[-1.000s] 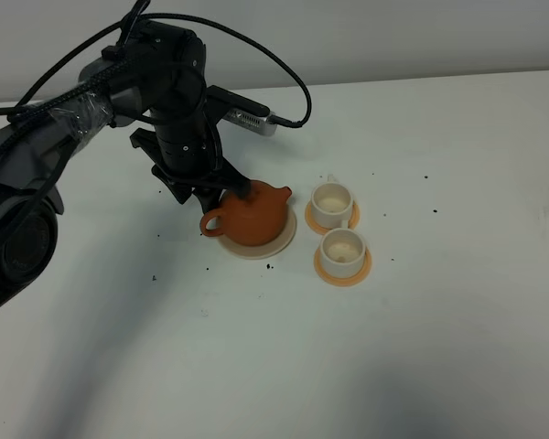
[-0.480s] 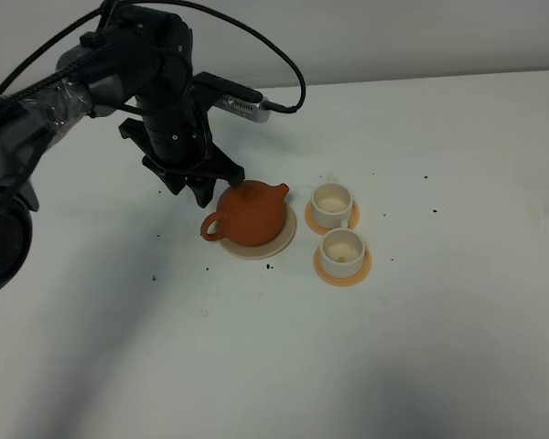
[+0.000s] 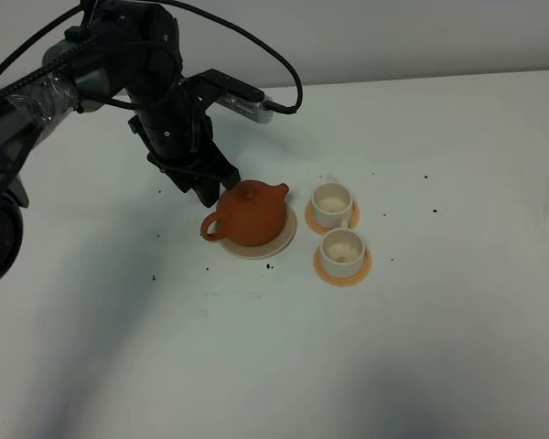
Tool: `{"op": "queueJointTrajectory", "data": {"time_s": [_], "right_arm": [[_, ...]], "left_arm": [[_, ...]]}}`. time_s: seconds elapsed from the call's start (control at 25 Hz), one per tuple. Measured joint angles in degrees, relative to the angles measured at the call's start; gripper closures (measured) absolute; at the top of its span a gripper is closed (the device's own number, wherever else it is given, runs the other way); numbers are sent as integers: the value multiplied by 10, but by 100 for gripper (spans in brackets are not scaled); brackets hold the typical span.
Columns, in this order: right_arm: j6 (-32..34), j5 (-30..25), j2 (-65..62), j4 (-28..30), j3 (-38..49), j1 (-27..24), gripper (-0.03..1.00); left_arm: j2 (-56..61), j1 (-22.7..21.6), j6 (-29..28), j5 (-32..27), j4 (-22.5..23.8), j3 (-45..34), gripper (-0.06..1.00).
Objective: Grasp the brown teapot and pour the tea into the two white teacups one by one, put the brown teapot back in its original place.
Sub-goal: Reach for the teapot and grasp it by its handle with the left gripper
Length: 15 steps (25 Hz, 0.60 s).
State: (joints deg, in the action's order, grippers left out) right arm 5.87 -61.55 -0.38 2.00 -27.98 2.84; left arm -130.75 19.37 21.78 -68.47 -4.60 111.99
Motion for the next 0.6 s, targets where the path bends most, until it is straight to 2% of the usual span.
{"op": "queueJointTrajectory", "data": {"time_s": [0.24, 0.6], "right_arm": [[0, 0, 0, 0, 0, 0, 72], [0, 0, 0, 0, 0, 0, 72]], "left_arm": [[22, 5, 32, 0, -23, -5, 52], [86, 5, 53, 0, -35, -102, 57]]}}
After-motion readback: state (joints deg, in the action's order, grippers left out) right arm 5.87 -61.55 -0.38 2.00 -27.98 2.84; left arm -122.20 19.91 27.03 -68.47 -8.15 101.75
